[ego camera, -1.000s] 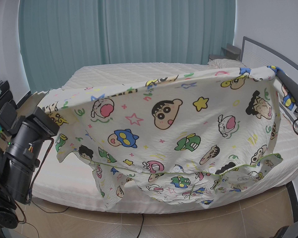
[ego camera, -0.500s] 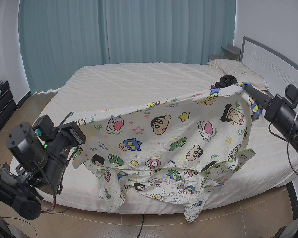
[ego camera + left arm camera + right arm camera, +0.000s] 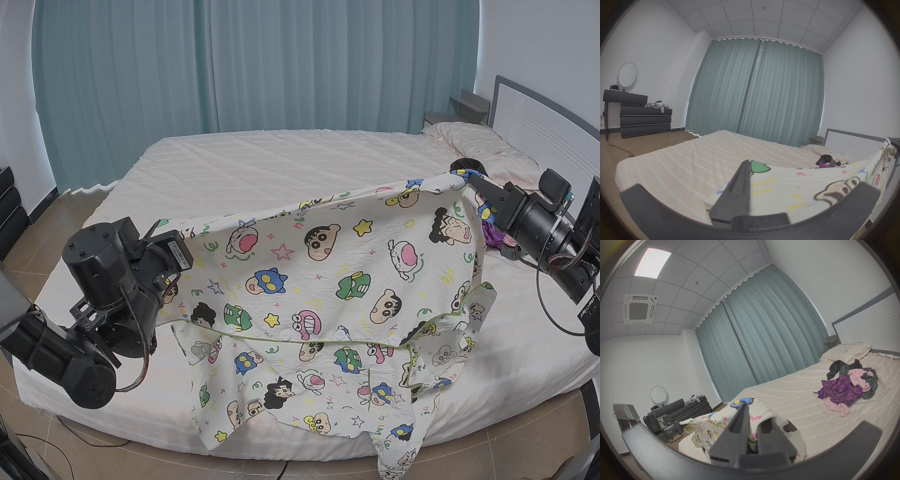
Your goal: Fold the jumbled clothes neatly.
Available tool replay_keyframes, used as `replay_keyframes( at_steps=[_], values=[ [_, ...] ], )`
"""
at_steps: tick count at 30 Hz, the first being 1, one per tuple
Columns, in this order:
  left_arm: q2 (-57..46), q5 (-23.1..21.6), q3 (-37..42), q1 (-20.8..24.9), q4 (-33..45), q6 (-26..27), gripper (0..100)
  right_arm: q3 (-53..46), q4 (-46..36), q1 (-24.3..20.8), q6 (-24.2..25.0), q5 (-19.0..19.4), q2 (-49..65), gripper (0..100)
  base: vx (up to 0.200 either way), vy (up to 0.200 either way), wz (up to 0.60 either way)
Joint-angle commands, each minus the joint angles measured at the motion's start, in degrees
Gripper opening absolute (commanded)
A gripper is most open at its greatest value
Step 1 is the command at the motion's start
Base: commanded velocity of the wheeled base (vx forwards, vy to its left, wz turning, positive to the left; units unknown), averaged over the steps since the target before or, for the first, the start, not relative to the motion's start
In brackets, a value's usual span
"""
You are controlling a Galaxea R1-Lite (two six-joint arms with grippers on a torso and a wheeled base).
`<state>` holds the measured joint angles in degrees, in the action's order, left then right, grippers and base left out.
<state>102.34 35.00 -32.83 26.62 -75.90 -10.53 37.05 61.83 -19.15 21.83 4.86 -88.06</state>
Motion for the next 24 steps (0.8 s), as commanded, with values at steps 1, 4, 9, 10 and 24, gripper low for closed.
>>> replay_keyframes(
  at_steps=[1,4,9,10,24],
  values=[
    [2.16,0.07,-2.15,-0.7,1.37,-0.01,0,0.48,0.13,0.43,0.05,-0.03,-2.9,0,0.2,0.0,0.0],
    [3.04,-0.19,-4.88,-0.96,4.53,-0.1,0,1.27,0.13,0.78,0.05,-0.03,-5.19,0,0.2,0.0,0.0],
    [6.38,-0.11,-6.72,-1.22,5.94,-0.1,0,2.5,0.31,1.4,0.14,-0.91,-8.53,0,0.12,0.0,0.0],
    [7.26,-0.11,-6.63,-1.22,6.11,-0.1,0,2.68,0.31,1.49,0.14,-1.17,-9.23,0,0.0,0.0,0.0],
    [15.78,-0.11,-7.51,-2.98,6.11,-2.56,0,4.17,0.4,2.45,1.55,-3.11,-18.11,0,0.029,0.0,0.0]
  ],
)
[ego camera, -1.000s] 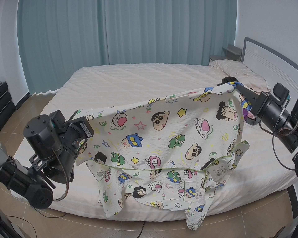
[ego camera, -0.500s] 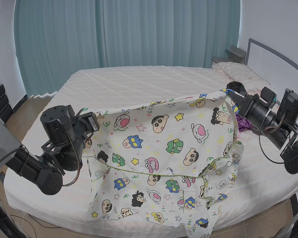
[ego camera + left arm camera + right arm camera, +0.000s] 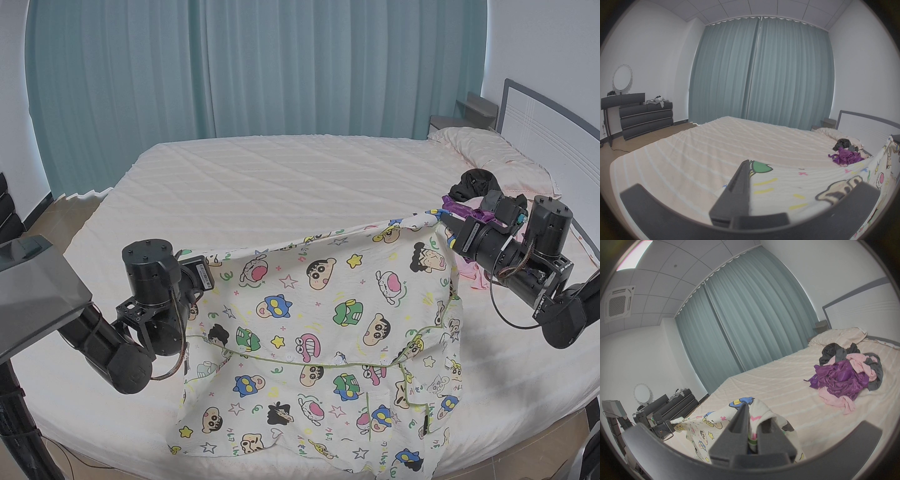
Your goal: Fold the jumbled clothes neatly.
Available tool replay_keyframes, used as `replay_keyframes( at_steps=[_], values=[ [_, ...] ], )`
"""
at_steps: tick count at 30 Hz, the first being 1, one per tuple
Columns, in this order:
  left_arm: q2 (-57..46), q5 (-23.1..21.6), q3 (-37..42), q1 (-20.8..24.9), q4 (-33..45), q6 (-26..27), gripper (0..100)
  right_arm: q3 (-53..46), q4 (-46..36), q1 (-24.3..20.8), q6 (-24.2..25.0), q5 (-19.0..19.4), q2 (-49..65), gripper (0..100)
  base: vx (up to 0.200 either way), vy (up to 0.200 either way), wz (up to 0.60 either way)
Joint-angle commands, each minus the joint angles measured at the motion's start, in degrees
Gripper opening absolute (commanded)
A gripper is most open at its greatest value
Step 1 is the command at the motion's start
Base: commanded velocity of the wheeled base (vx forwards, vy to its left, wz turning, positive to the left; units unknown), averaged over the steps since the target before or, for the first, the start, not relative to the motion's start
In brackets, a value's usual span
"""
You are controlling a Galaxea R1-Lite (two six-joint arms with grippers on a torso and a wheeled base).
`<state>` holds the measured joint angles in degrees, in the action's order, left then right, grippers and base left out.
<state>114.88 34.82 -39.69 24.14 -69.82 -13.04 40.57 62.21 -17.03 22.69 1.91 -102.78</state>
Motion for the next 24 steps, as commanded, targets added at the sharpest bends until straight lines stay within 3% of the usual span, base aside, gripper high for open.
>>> replay_keyframes(
  at_steps=[1,4,15,24],
  values=[
    [3.24,0.08,-0.65,-0.49,0.03,-0.05,0,0.65,0.02,0.33,0.69,-0.16,-3.39,0,0.2,0.0,0.0],
    [5.0,0.08,-1.44,-1.02,0.03,-0.05,0,1.18,0.02,0.33,2.19,-0.33,-5.15,0,0.2,0.0,0.0],
    [12.73,0.08,-7.15,-2.96,2.32,-0.05,0,5.31,0.02,1.65,3.07,-2.35,-13.85,0,0.0,0.0,0.0],
    [17.39,-0.1,-16.12,-6.03,8.56,-0.23,0,11.37,-0.07,1.56,7.9,-6.48,-22.38,0,0.0,0.0,0.0]
  ],
)
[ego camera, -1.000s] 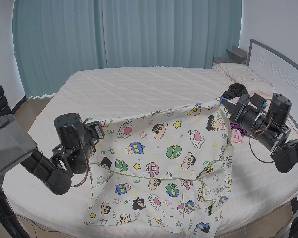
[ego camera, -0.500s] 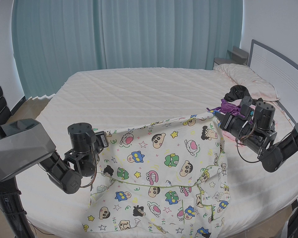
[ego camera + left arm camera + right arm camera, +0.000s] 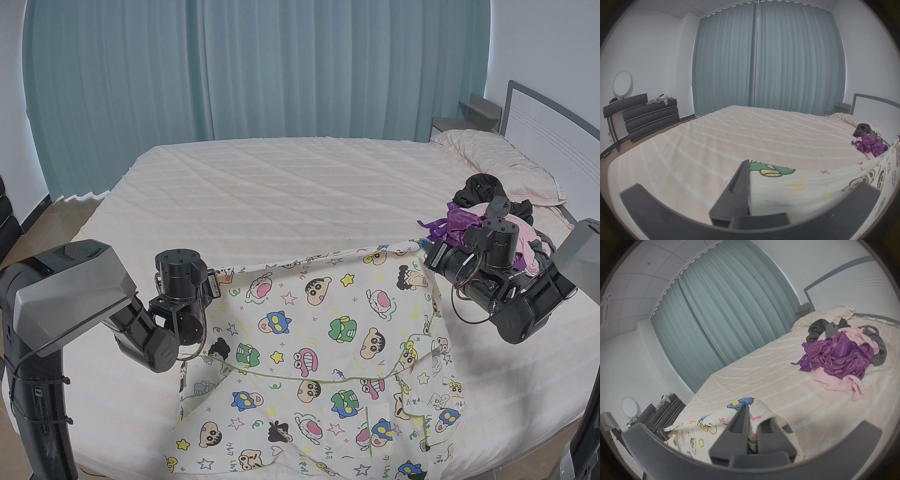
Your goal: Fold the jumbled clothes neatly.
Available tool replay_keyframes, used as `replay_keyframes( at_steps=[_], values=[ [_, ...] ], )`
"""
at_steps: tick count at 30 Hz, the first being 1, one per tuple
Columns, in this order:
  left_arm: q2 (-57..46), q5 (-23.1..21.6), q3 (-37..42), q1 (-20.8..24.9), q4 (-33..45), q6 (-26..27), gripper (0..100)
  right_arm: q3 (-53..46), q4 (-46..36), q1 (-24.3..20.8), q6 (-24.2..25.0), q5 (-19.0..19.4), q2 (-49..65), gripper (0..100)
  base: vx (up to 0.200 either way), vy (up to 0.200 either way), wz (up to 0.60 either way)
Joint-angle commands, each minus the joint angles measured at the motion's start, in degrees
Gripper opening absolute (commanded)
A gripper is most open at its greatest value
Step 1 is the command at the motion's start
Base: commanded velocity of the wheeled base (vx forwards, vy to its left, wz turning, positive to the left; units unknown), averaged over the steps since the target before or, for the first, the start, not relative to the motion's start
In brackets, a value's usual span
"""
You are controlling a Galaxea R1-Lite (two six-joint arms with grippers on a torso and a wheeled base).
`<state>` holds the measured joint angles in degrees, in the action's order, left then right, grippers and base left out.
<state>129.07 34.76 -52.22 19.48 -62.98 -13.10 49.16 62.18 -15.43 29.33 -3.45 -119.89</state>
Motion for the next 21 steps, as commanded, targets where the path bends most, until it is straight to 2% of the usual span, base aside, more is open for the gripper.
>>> replay_keyframes(
  at_steps=[1,4,5,9,16,21],
  values=[
    [3.82,-0.13,-4.82,-1.64,2.95,-0.61,0,3.39,-0.05,-0.04,2.05,-1.12,-6.4,0,0.0,0.0,0.0],
    [6.01,-0.13,-6.84,-1.9,3.3,-1.84,0,4.27,-0.05,-0.21,2.84,-1.12,-8.6,0,0.0,0.0,0.0],
    [6.89,-0.13,-7.54,-2.08,3.3,-1.92,100,4.62,-0.05,-0.21,2.84,-1.03,-9.22,100,0.0,0.0,0.0],
    [10.32,-0.04,-10.79,-2.69,3.21,-2.36,100,6.91,0.04,-0.39,4.6,-0.77,-11.68,100,0.0,0.0,0.0],
    [11.81,0.14,-14.4,-5.42,3.12,-3.68,100,10.43,-0.22,0.58,13.38,-1.65,-12.38,100,0.0,0.0,0.0],
    [10.58,0.23,-13.96,-8.05,3.21,-3.68,100,9.19,-0.22,2.69,14.97,-2.61,-11.77,100,0.0,0.0,0.0]
  ],
)
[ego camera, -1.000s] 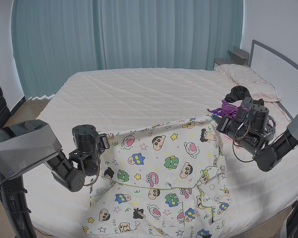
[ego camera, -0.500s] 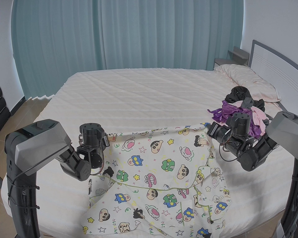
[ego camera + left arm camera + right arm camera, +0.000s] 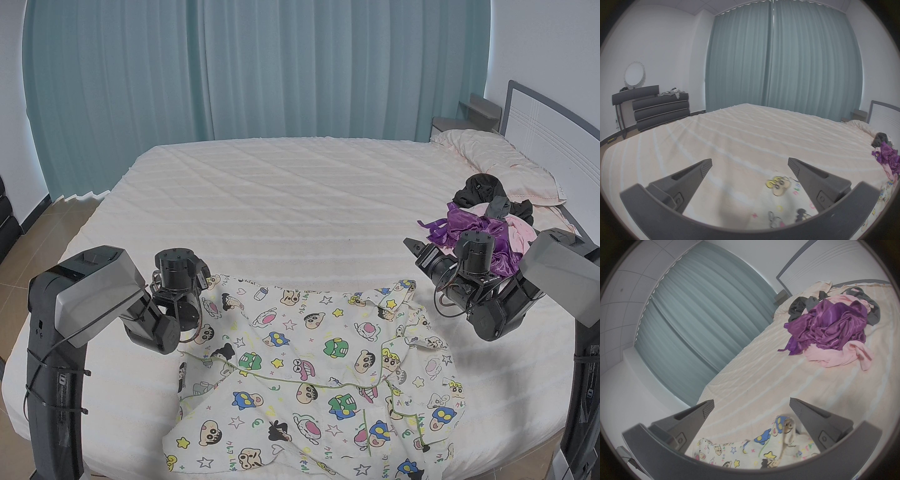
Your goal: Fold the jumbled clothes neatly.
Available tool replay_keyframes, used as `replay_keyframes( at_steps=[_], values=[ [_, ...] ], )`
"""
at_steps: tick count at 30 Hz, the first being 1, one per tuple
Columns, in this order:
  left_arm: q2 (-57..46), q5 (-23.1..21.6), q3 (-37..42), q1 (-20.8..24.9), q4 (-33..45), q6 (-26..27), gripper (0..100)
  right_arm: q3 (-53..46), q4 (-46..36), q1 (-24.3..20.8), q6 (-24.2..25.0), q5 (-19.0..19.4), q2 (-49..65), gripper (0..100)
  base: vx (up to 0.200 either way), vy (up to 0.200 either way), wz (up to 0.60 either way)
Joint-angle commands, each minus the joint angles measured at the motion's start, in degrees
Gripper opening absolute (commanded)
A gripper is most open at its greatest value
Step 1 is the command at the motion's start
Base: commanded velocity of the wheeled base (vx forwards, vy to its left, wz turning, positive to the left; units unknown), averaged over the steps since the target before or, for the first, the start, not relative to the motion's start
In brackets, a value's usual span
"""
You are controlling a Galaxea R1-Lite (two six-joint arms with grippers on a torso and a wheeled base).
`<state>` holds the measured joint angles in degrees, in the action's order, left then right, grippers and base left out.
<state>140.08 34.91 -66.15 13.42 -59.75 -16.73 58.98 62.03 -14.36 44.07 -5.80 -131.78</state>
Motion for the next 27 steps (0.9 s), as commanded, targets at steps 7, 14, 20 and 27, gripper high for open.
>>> replay_keyframes(
  at_steps=[7,14,20,27],
  values=[
    [-10.79,-4.06,10.69,-3.4,-0.02,-1.82,100,-10.9,0.03,3.73,-0.74,1.06,6.18,100,0.0,0.0,0.0],
    [-22.13,-8.99,23.78,-3.05,-0.02,-5.95,100,-25.84,0.2,7.24,-5.13,9.93,13.39,100,0.0,0.0,0.0],
    [-29.52,-15.49,36.18,-2.87,-0.11,-9.29,100,-38.59,1.34,10.23,-12.69,19.16,16.03,100,0.0,0.0,0.0],
    [-34.17,-15.84,44.61,1.08,-0.28,-15.88,100,-47.46,7.23,10.49,-19.72,21.45,10.23,100,0.0,0.0,0.0]
  ],
)
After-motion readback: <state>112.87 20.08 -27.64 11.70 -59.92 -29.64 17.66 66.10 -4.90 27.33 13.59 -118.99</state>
